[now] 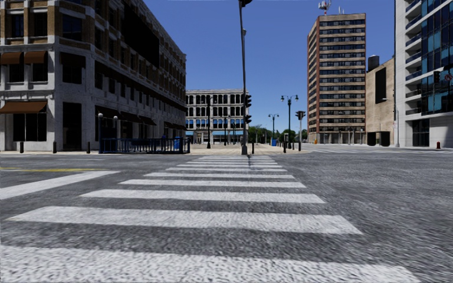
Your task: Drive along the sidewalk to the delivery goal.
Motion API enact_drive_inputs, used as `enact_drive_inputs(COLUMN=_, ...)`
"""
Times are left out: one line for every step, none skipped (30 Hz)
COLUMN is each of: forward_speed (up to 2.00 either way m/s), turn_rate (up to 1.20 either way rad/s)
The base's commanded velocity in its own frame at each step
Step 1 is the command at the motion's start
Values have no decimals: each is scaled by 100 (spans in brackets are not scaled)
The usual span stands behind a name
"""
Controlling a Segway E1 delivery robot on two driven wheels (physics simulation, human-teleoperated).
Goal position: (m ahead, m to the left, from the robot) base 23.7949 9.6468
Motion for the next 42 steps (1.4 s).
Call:
enact_drive_inputs(forward_speed=200, turn_rate=0)
enact_drive_inputs(forward_speed=200, turn_rate=0)
enact_drive_inputs(forward_speed=200, turn_rate=0)
enact_drive_inputs(forward_speed=200, turn_rate=0)
enact_drive_inputs(forward_speed=200, turn_rate=0)
enact_drive_inputs(forward_speed=200, turn_rate=0)
enact_drive_inputs(forward_speed=200, turn_rate=0)
enact_drive_inputs(forward_speed=200, turn_rate=0)
enact_drive_inputs(forward_speed=200, turn_rate=0)
enact_drive_inputs(forward_speed=200, turn_rate=0)
enact_drive_inputs(forward_speed=200, turn_rate=0)
enact_drive_inputs(forward_speed=200, turn_rate=0)
enact_drive_inputs(forward_speed=200, turn_rate=0)
enact_drive_inputs(forward_speed=200, turn_rate=0)
enact_drive_inputs(forward_speed=200, turn_rate=0)
enact_drive_inputs(forward_speed=200, turn_rate=0)
enact_drive_inputs(forward_speed=200, turn_rate=0)
enact_drive_inputs(forward_speed=200, turn_rate=0)
enact_drive_inputs(forward_speed=200, turn_rate=0)
enact_drive_inputs(forward_speed=200, turn_rate=0)
enact_drive_inputs(forward_speed=200, turn_rate=0)
enact_drive_inputs(forward_speed=200, turn_rate=0)
enact_drive_inputs(forward_speed=200, turn_rate=0)
enact_drive_inputs(forward_speed=200, turn_rate=0)
enact_drive_inputs(forward_speed=200, turn_rate=0)
enact_drive_inputs(forward_speed=200, turn_rate=0)
enact_drive_inputs(forward_speed=200, turn_rate=0)
enact_drive_inputs(forward_speed=200, turn_rate=0)
enact_drive_inputs(forward_speed=200, turn_rate=0)
enact_drive_inputs(forward_speed=200, turn_rate=0)
enact_drive_inputs(forward_speed=200, turn_rate=0)
enact_drive_inputs(forward_speed=200, turn_rate=0)
enact_drive_inputs(forward_speed=200, turn_rate=0)
enact_drive_inputs(forward_speed=200, turn_rate=0)
enact_drive_inputs(forward_speed=200, turn_rate=0)
enact_drive_inputs(forward_speed=200, turn_rate=0)
enact_drive_inputs(forward_speed=200, turn_rate=0)
enact_drive_inputs(forward_speed=200, turn_rate=0)
enact_drive_inputs(forward_speed=200, turn_rate=0)
enact_drive_inputs(forward_speed=200, turn_rate=0)
enact_drive_inputs(forward_speed=200, turn_rate=0)
enact_drive_inputs(forward_speed=200, turn_rate=0)
